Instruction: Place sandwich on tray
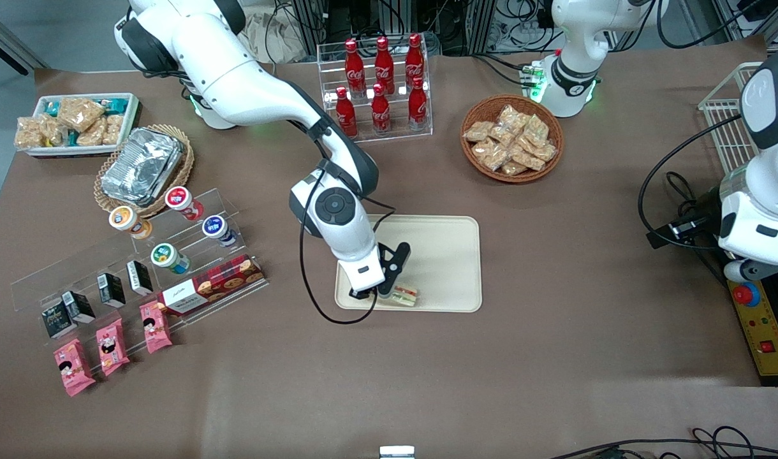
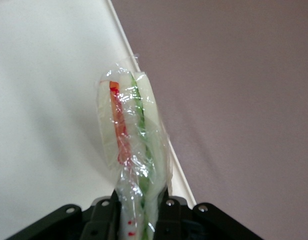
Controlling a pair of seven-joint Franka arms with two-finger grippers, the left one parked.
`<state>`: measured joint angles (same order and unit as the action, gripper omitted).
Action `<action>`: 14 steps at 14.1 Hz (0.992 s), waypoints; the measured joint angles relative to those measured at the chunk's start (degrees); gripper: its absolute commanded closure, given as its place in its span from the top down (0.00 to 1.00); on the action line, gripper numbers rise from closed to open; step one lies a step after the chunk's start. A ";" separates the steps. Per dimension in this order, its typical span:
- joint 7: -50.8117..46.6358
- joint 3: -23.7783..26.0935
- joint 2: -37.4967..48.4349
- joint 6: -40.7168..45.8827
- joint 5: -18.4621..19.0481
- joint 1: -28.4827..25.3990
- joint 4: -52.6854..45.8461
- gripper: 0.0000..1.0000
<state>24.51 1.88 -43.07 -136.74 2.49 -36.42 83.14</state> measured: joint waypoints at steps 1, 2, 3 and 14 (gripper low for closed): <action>0.19 0.00 -0.04 0.00 0.01 -0.36 -0.04 0.31; 0.27 0.00 -0.05 -0.06 0.02 -0.80 -0.07 0.37; 0.27 0.00 -0.09 -0.24 0.02 -1.27 -0.08 0.38; 0.15 -0.66 -1.47 -4.24 0.00 -1.49 -1.05 1.00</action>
<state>24.66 1.22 -44.54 -140.99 2.49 -37.92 82.09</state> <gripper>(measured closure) 0.004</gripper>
